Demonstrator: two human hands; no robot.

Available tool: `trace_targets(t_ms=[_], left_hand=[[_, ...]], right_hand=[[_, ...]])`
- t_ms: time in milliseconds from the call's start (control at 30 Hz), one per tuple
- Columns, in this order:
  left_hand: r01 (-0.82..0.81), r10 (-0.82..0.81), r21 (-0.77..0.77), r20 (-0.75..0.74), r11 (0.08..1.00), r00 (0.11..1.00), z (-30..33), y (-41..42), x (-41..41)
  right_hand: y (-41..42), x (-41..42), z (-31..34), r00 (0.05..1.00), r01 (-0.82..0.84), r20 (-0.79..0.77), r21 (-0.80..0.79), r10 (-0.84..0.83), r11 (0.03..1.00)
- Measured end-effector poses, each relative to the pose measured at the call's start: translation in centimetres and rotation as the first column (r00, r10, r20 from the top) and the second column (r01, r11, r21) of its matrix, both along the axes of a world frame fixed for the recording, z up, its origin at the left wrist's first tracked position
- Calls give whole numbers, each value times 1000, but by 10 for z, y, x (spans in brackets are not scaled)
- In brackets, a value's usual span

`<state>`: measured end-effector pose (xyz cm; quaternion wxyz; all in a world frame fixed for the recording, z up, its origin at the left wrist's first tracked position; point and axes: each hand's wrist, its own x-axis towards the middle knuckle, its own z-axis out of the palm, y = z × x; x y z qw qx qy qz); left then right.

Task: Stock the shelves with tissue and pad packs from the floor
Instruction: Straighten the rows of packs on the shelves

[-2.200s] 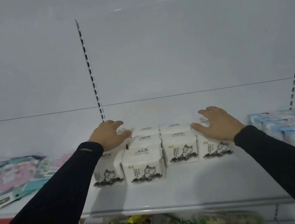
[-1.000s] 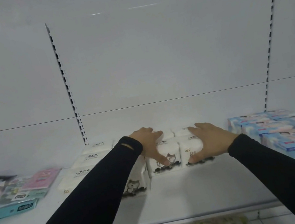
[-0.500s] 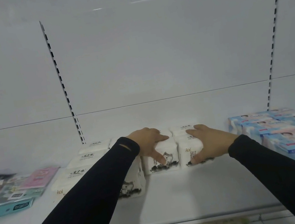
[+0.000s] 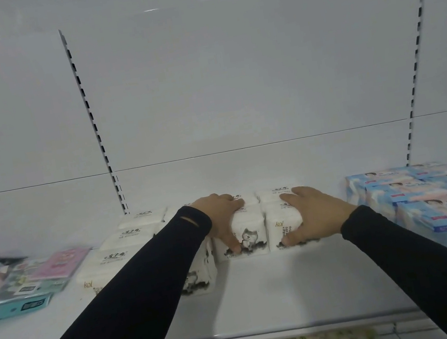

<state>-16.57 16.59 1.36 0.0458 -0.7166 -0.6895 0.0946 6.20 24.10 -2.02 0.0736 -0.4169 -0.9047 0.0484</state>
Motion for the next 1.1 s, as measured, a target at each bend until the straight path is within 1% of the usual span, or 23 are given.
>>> trace_targets(t_ms=[67,133,200,233,300,367,400,467,567,700,767,833,900,1000,1100], left_hand=[[-11,11,7,-5,1000,1000,-1,0,1],[-26,26,11,-1,1000,1000,-1,-1,1],[-44,44,12,62,999,997,-1,-5,1],[-48,45,17,108,999,993,1,-10,0],[-50,39,50,200,997,979,11,-24,-6],[-94,56,116,293,989,955,23,-42,-22],[-126,72,149,321,981,944,29,-53,-33],[-187,121,178,328,966,937,36,-76,-62],[-256,182,160,373,953,910,34,-111,-99],[-292,234,62,450,954,862,25,-153,-129],[-261,240,-2,402,965,884,18,-165,-140],[-226,232,-56,290,973,928,6,-171,-150],[-216,231,-88,260,973,937,-8,-172,-157],[-212,210,-25,301,977,930,-22,-171,-158],[-184,163,42,303,982,939,-25,-169,-156]], right_hand=[[-1,0,1,1000,7,10,2,-7,1000],[-2,-1,3,998,16,56,24,-18,1000],[-6,-2,9,992,23,120,47,-29,999],[-10,-4,12,991,20,128,51,-26,999],[-21,-11,19,997,-19,75,48,16,999],[-39,-21,25,996,-89,-23,47,90,995],[-48,-27,27,989,-128,-62,51,131,990],[-69,-44,28,972,-205,-102,65,211,977],[-96,-71,25,949,-286,-119,60,292,956],[-123,-105,24,934,-340,-101,51,344,939],[-133,-117,25,936,-344,-65,45,347,938],[-140,-128,23,942,-336,-6,50,336,941],[-142,-136,18,947,-321,60,76,317,944],[-141,-142,12,955,-283,119,111,270,953],[-140,-144,11,961,-266,114,113,253,957]])
